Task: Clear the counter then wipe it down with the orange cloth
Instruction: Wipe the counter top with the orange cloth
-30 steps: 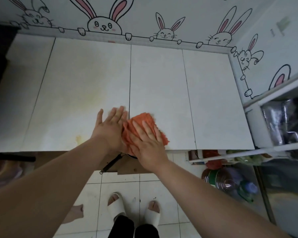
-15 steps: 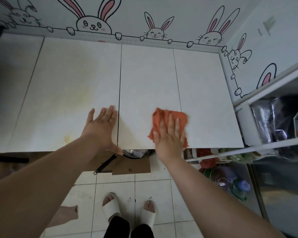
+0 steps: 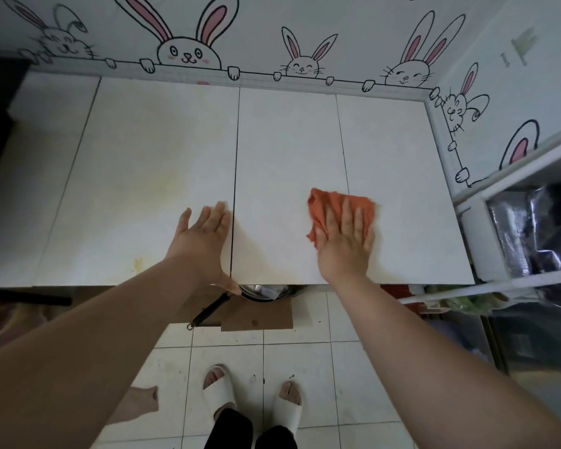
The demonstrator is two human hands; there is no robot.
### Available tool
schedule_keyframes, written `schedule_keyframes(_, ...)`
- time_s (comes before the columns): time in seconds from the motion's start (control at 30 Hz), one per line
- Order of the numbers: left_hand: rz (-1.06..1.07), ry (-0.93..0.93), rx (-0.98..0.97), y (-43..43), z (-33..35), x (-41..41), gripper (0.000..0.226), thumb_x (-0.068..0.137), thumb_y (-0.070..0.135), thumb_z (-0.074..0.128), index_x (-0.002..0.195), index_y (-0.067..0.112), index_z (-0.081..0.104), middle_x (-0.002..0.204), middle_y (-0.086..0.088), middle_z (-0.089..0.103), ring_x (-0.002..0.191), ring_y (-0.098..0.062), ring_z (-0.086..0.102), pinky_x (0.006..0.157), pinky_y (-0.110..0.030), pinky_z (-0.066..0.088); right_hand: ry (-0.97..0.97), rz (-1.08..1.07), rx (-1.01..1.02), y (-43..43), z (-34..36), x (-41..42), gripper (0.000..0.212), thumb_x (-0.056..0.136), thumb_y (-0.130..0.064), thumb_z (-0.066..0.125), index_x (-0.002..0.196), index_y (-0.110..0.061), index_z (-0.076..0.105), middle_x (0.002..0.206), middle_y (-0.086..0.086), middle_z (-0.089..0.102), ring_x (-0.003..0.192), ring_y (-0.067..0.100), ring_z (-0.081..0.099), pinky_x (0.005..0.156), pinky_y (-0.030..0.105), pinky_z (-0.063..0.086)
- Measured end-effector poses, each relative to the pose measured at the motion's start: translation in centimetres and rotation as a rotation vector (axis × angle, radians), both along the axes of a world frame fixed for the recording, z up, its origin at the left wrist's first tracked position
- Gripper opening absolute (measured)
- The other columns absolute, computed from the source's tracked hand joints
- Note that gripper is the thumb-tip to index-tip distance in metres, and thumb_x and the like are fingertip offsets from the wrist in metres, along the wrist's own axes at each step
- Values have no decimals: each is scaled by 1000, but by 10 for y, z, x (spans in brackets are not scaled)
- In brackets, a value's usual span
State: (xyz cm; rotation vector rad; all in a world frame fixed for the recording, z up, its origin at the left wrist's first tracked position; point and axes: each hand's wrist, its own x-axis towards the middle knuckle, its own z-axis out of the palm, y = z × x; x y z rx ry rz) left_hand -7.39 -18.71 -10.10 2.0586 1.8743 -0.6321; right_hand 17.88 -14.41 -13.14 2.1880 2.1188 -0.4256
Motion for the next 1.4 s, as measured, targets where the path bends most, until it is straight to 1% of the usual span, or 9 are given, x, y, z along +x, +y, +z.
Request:
schedule_keyframes(0.1, 11, -14, 19, -1, -4, -1, 151, 41, 92, 53, 145, 15, -24, 155, -2, -29, 145, -21, -19, 113, -48, -15, 19, 144, -6, -21, 1, -49, 58, 99, -50, 14, 151, -34, -7, 158, 2, -23, 142, 23, -28, 115, 48, -17)
schedule_keyframes(0.17, 8, -29, 29, -2, -5, -2, 148, 42, 91, 53, 147, 17, -21, 155, -1, -28, 145, -20, -18, 113, -48, -14, 92, 367, 24, -45, 2, -82, 58, 99, -49, 17, 151, -36, -4, 159, -2, -20, 141, 20, -30, 114, 47, -20)
schedule_keyframes(0.23, 9, -76, 18, 0, -4, -5, 141, 45, 89, 55, 149, 23, -14, 156, 2, -25, 146, -17, -15, 113, -50, -14, 128, 442, 52, -59, 1, -99, 56, 98, -51, 19, 150, -40, 1, 160, -6, -16, 143, 19, -27, 115, 45, -18)
schedule_keyframes(0.4, 78, -263, 6, 15, 8, -33, 116, 55, 86, 52, 149, 39, 4, 159, 14, -4, 146, -5, 1, 109, -54, -19, 95, 445, 29, -41, 1, -108, 53, 99, -52, 18, 148, -47, -1, 159, -9, -19, 142, 16, -28, 114, 44, -20)
schedule_keyframes(0.53, 183, -243, 134, 27, 7, -61, 94, 74, 82, 28, 150, 32, 5, 160, 9, -4, 146, -10, -7, 113, -56, -12, 101, 415, -33, -5, 0, -137, 53, 97, -55, 15, 145, -50, -8, 156, -13, -27, 139, 14, -34, 111, 43, -25)
schedule_keyframes(0.63, 245, -202, 152, 36, 2, -78, 87, 82, 76, 23, 151, 27, 2, 160, 8, -8, 146, -12, -10, 113, -57, -10, 57, 399, -58, 21, -1, -154, 54, 96, -57, 14, 144, -51, -12, 154, -14, -31, 139, 15, -34, 110, 44, -26)
schedule_keyframes(0.9, 233, -216, 207, 56, -7, -110, 80, 86, 71, 18, 149, 31, -9, 158, 13, -16, 146, -11, -15, 111, -59, -12, 30, 354, -76, 72, 1, -185, 54, 97, -56, 18, 145, -51, -7, 156, -15, -24, 143, 16, -26, 112, 46, -19)
schedule_keyframes(1.1, 158, -258, 249, 90, -7, -98, 70, 90, 65, 12, 150, 32, -6, 159, 14, -12, 146, -11, -14, 111, -59, -13, 26, 354, -81, 111, 1, -198, 54, 96, -58, 20, 144, -54, -5, 158, -15, -20, 144, 16, -22, 114, 48, -14)
schedule_keyframes(1.4, 326, -197, 252, 116, -11, -124, 76, 90, 66, 18, 151, 26, -3, 159, 9, -13, 146, -14, -14, 110, -60, -12, -12, 408, -56, 174, 0, -215, 53, 97, -57, 16, 145, -51, -6, 158, -14, -19, 144, 17, -22, 114, 48, -14)
